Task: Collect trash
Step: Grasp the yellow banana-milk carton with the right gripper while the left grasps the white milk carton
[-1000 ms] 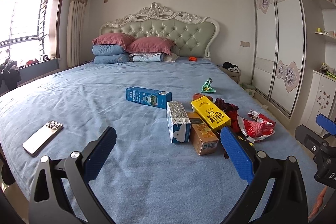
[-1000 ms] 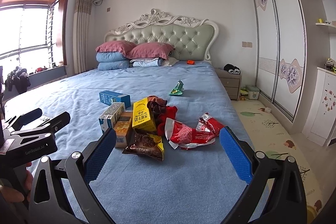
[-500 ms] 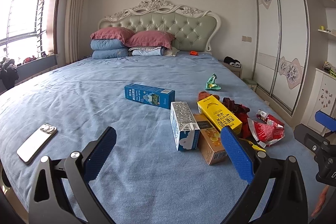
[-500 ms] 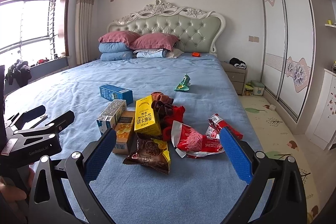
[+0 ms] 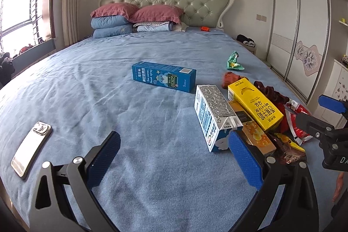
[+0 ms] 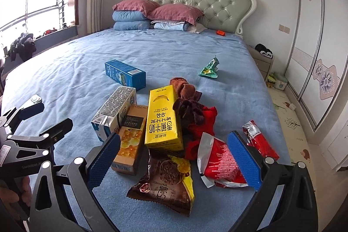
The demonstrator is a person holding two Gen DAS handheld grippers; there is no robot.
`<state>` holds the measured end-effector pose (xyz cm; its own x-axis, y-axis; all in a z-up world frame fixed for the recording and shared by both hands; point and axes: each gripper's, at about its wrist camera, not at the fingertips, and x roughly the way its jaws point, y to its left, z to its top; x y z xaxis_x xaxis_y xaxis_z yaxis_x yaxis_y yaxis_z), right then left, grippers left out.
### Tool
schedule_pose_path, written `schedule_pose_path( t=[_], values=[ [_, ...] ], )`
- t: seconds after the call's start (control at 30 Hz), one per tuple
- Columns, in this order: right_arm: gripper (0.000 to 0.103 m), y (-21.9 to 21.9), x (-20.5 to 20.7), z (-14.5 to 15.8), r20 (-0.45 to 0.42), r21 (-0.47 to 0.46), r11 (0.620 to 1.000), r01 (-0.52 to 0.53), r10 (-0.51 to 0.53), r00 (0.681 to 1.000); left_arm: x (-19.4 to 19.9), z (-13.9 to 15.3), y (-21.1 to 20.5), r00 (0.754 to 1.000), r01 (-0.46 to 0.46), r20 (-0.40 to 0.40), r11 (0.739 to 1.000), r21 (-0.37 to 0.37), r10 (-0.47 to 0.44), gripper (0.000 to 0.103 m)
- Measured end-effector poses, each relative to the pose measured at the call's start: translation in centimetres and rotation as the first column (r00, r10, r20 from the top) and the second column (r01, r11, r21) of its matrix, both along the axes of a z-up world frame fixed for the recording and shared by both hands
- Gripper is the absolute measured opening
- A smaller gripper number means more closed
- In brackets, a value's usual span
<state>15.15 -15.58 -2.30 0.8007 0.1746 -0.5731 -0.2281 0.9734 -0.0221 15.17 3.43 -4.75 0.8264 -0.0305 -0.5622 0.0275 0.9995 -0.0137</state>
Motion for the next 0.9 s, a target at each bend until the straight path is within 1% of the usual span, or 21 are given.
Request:
schedule_pose_path(
  t=[0.03,0.1,0.17,0.23,0.3,0.4,0.43,0.47,0.63,0.7,0.87,0.9],
  values=[
    [0.095,0.2,0.8,-0.2,-0.021,0.004,1.000,-0.012,0.012,1.000,0.3,-0.1,0.3,1.000,0.001,-0.007,1.000,-0.014,-0.001,0.099],
    [0.091,0.2,2.3,-0.7,-0.063,0.009,1.000,-0.019,0.019,0.998,0.9,-0.3,0.7,1.000,0.010,-0.026,0.999,-0.043,-0.011,0.099],
    [0.080,0.2,3.6,-1.1,-0.099,0.018,0.999,-0.032,0.033,0.995,1.5,-0.6,0.8,0.999,0.028,-0.036,0.997,-0.067,-0.030,0.099],
    [0.077,0.1,4.7,-1.6,-0.143,0.032,0.999,-0.040,0.044,0.989,1.9,-0.8,0.6,0.999,0.037,-0.038,0.997,-0.067,-0.039,0.099],
    [0.077,0.2,5.6,-2.1,-0.177,0.042,0.998,-0.053,0.059,0.982,2.2,-0.9,0.4,0.998,0.041,-0.037,0.998,-0.057,-0.043,0.099],
    [0.077,0.5,6.6,-2.7,-0.204,0.020,0.998,-0.063,0.065,0.977,2.5,-1.1,0.1,0.998,0.054,-0.039,0.997,-0.061,-0.057,0.099],
    [0.076,0.7,7.1,-3.0,-0.217,0.018,0.997,-0.069,0.071,0.973,2.5,-1.1,0.0,0.997,0.060,-0.042,0.996,-0.064,-0.063,0.099],
    [0.074,0.8,7.5,-3.3,-0.233,0.021,0.997,-0.076,0.078,0.969,2.6,-1.2,-0.1,0.997,0.066,-0.045,0.996,-0.065,-0.069,0.099],
    [0.074,0.8,9.1,-3.7,-0.255,0.032,0.995,-0.090,0.095,0.962,3.1,-1.8,-0.7,0.994,0.083,-0.071,0.995,-0.051,-0.087,0.099],
    [0.073,0.5,9.9,-3.8,-0.272,0.052,0.995,-0.088,0.098,0.957,3.3,-1.9,-0.9,0.993,0.086,-0.079,0.995,-0.046,-0.089,0.099],
    [0.059,-0.4,10.6,-3.8,-0.304,0.106,0.989,-0.101,0.129,0.944,3.5,-1.6,-1.5,0.992,0.090,-0.084,0.995,-0.041,-0.094,0.099],
    [0.058,-0.6,10.5,-3.8,-0.308,0.121,0.988,-0.101,0.134,0.942,3.5,-1.6,-1.7,0.991,0.092,-0.089,0.995,-0.040,-0.096,0.099]
  ],
)
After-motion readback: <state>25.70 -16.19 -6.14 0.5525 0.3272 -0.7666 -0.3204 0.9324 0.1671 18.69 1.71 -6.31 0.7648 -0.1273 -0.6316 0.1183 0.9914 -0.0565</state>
